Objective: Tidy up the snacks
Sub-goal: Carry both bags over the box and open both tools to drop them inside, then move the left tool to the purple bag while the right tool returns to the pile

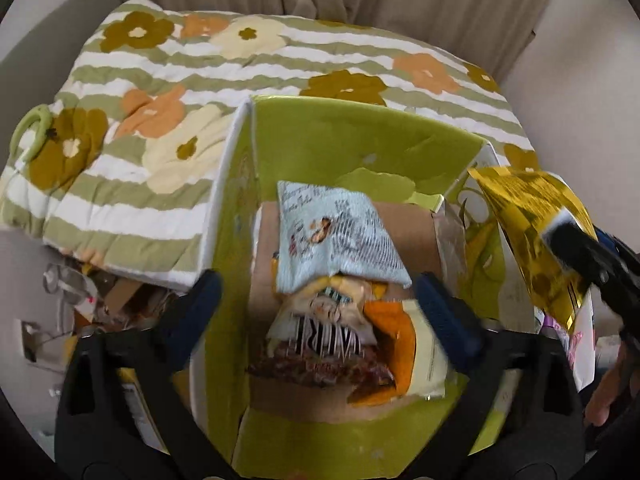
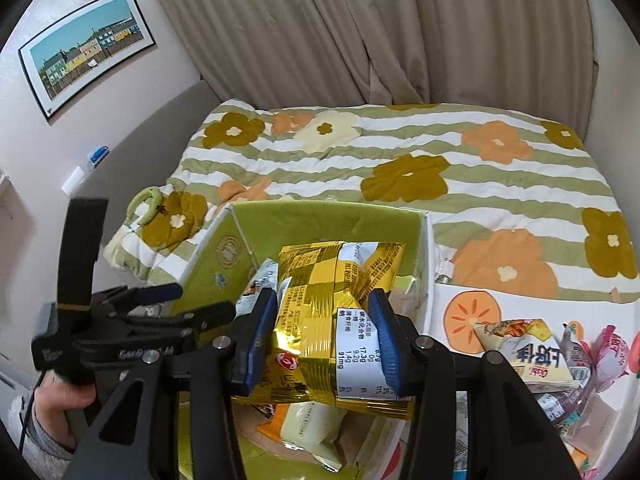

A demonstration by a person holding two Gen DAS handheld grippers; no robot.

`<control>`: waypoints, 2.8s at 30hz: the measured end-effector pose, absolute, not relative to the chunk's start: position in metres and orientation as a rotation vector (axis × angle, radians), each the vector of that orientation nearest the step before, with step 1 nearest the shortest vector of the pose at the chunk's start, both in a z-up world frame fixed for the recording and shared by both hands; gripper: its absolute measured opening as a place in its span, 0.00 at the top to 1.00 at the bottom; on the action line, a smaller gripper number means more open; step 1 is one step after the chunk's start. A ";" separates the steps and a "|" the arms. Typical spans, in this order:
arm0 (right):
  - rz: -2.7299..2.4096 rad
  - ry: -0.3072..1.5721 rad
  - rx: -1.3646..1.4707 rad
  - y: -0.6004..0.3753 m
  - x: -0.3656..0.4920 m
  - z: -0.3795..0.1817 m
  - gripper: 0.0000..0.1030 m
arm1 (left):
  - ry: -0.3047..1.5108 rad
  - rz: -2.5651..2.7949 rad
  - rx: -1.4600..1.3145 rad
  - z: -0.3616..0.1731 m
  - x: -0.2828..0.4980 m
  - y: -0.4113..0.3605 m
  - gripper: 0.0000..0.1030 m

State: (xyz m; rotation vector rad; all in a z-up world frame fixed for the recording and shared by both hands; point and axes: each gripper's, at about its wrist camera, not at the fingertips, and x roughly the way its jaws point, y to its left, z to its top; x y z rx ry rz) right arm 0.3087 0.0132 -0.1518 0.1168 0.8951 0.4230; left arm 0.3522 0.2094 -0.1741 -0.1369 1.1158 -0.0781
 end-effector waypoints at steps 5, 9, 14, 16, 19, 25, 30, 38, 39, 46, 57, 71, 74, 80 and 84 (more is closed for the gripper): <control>0.460 0.901 0.111 0.021 0.320 -0.150 0.58 | 1.102 -0.031 -0.134 -0.168 0.329 0.216 0.00; 0.486 0.913 0.098 0.033 0.335 -0.155 0.57 | 1.085 -0.004 -0.167 -0.166 0.316 0.224 0.00; 0.465 0.916 0.069 0.044 0.348 -0.169 0.19 | 1.064 0.041 -0.144 -0.163 0.302 0.232 0.00; 0.471 0.910 0.087 0.041 0.345 -0.171 0.01 | 1.056 0.048 -0.146 -0.162 0.296 0.234 0.00; 0.486 0.908 0.093 0.035 0.334 -0.173 0.01 | 1.049 0.047 -0.163 -0.161 0.288 0.236 0.00; 0.478 0.920 0.108 0.026 0.314 -0.168 0.01 | 1.028 0.025 -0.172 -0.152 0.277 0.234 0.00; 0.465 0.885 0.107 0.022 0.293 -0.149 0.01 | 0.968 0.008 -0.148 -0.129 0.262 0.228 0.00; 0.405 0.779 0.105 0.008 0.242 -0.108 0.01 | 0.849 -0.052 -0.092 -0.090 0.233 0.211 0.00; 0.395 0.762 0.107 0.004 0.235 -0.103 0.01 | 0.834 -0.058 -0.084 -0.086 0.230 0.207 0.00; 0.296 0.688 0.109 -0.045 0.185 -0.078 0.01 | 0.769 -0.137 -0.071 -0.064 0.209 0.163 0.00; 0.175 0.719 0.145 -0.171 0.127 -0.080 0.01 | 0.793 -0.235 -0.113 -0.071 0.170 0.036 0.00; 0.208 0.919 0.278 -0.299 0.090 -0.160 0.01 | 0.940 -0.319 -0.070 -0.143 0.153 -0.097 0.00; 0.219 0.954 0.323 -0.307 0.086 -0.180 0.01 | 0.972 -0.340 -0.039 -0.158 0.164 -0.110 0.00; 0.219 1.013 0.408 -0.315 0.091 -0.223 0.01 | 1.056 -0.392 0.041 -0.202 0.201 -0.135 0.00; 0.208 1.034 0.433 -0.315 0.099 -0.245 0.01 | 1.124 -0.402 0.078 -0.232 0.223 -0.144 0.00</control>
